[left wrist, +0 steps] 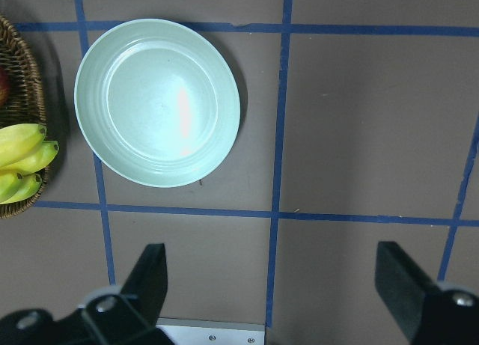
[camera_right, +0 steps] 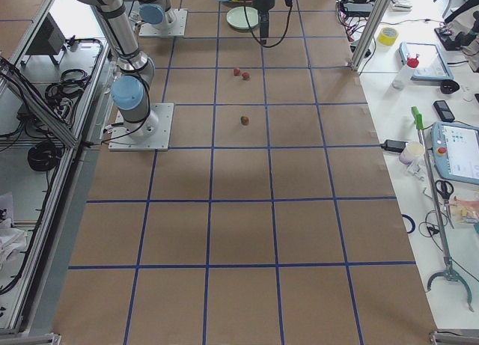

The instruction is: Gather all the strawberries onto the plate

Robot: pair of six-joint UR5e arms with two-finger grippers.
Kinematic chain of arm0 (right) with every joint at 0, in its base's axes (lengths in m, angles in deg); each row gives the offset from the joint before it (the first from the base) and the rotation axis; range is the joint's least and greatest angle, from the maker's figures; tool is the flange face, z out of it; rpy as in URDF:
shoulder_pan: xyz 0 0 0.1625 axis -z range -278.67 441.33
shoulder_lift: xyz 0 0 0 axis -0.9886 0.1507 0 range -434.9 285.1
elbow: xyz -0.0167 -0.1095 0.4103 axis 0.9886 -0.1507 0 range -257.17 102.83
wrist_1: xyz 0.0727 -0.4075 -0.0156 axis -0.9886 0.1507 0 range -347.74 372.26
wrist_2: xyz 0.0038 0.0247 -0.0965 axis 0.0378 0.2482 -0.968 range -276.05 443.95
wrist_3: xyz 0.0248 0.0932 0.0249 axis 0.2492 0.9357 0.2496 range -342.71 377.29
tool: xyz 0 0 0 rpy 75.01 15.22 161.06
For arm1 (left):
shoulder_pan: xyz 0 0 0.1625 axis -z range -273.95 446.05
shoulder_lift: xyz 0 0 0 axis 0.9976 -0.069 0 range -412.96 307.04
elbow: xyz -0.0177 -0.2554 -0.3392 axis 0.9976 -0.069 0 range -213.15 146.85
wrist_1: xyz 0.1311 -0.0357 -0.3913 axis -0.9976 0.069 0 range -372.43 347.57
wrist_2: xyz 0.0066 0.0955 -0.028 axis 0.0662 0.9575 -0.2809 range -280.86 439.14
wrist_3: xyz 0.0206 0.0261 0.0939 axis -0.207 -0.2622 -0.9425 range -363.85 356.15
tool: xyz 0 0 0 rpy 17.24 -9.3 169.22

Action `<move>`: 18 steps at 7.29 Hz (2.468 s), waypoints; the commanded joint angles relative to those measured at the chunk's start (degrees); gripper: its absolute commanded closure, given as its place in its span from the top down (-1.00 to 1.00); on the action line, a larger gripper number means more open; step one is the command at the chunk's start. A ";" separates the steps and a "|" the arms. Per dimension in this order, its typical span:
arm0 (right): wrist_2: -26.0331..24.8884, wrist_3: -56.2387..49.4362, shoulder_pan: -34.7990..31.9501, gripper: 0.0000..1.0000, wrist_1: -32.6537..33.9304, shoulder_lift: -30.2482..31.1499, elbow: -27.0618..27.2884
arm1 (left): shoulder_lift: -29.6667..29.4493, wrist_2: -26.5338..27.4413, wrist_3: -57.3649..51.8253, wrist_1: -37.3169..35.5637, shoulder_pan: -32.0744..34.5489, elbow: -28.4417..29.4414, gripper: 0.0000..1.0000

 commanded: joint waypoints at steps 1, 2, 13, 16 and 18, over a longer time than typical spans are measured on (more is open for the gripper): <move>0.00 0.00 0.00 1.00 -0.08 0.09 0.01 | 0.07 -0.02 0.00 -0.20 -0.09 -0.36 1.00; 0.00 0.00 0.00 1.00 -0.08 0.18 -0.08 | 0.07 -0.02 0.00 -0.20 0.00 -0.53 1.00; 1.05 1.22 -1.39 1.00 0.44 -0.34 1.15 | 0.16 0.07 0.00 -0.11 -0.09 -0.71 1.00; -4.46 19.27 -12.00 1.00 3.61 -4.02 1.42 | 0.07 -0.02 0.00 -0.29 0.00 -0.62 1.00; -4.48 30.10 -19.21 1.00 9.28 -8.41 5.08 | 0.07 -0.02 0.00 -0.20 0.00 -0.71 1.00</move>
